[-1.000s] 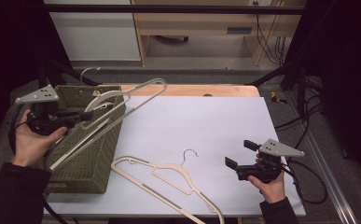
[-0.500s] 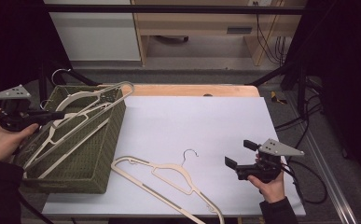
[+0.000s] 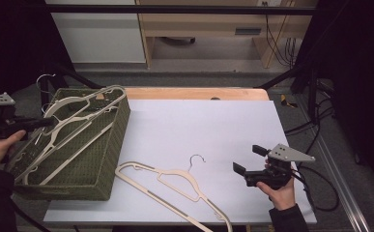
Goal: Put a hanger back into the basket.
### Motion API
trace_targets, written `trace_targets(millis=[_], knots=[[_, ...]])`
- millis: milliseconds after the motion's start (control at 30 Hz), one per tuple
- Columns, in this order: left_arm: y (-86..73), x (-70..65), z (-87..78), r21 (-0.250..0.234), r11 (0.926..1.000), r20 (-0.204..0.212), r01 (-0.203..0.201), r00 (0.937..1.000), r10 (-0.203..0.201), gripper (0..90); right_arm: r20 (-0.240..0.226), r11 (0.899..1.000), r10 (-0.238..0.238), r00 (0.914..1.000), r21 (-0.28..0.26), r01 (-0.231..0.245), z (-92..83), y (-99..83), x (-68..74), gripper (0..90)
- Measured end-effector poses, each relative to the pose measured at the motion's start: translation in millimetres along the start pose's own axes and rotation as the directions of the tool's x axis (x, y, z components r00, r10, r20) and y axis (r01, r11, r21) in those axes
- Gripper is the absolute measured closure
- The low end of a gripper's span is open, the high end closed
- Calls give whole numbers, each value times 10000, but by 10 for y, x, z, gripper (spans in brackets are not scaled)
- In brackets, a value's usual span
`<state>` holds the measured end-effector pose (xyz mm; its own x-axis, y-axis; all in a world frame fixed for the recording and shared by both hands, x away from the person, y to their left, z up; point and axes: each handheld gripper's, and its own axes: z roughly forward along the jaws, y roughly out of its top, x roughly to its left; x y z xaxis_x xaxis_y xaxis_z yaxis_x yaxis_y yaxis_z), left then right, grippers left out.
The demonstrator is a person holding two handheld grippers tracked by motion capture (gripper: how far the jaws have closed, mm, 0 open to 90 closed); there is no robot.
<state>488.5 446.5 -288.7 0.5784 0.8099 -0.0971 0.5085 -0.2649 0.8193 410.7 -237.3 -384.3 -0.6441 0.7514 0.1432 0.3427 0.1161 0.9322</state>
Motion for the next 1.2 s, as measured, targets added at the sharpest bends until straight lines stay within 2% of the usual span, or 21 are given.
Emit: trace_targets(millis=[167, 300, 400, 433, 567, 767, 900, 933, 1000, 1067, 1133, 1200], knots=[[-43, 67, -40, -156, 9997, -69, 185, 9998, -186, 864, 11, 10000, -2, 10000, 10, 2, -3, 0, 3, 31], [-53, 100, -41, 238, 9996, -280, 157, 9995, -150, 864, -1, 10000, -100, 10000, -1, 100, -14, 0, -5, 28], [-62, 128, -39, 272, 9991, -370, 323, 9988, -312, 864, 23, 10000, -79, 10000, -20, 79, -8, 0, -5, 28], [-54, 127, -32, 313, 9992, -383, 257, 9990, -245, 864, 15, 10000, -57, 10000, 1, 57, -5, 0, -2, 28], [-30, 90, 47, 770, 9970, -651, 5, 9979, 46, 863, 22, 10000, -81, 10000, 34, 81, 1, -4, 0, 28], [5, 58, 198, 1398, 9902, -736, 48, 9973, 56, 864, 10, 9999, -72, 10000, 94, 72, 13, -8, 2, 28], [6, 18, 307, 1517, 9882, -443, 206, 9989, -140, 863, -11, 9999, -58, 10000, 107, 58, 13, -9, 5, 28], [2, 9, 338, 1544, 9876, -485, 286, 9986, -213, 863, 0, 9999, -60, 10000, 95, 60, 14, -9, 4, 28], [-17, 11, 391, 1558, 9866, -362, 492, 9984, -440, 862, 1, 9999, -68, 10000, 87, 68, 12, -7, 3, 28], [-56, 31, 445, 1524, 9842, -290, 905, 9958, -871, 861, -36, 10000, -80, 10000, 58, 80, 12, -7, 3, 28], [-116, 73, 501, 1681, 9791, -263, 1142, 9934, -1113, 862, -32, 9999, -145, 9999, 88, 146, 6, -8, -4, 28], [-189, 101, 563, 1998, 9708, -238, 1327, 9911, -1306, 861, -20, 9999, -82, 10000, 75, 83, 4, -6, 1, 28]])
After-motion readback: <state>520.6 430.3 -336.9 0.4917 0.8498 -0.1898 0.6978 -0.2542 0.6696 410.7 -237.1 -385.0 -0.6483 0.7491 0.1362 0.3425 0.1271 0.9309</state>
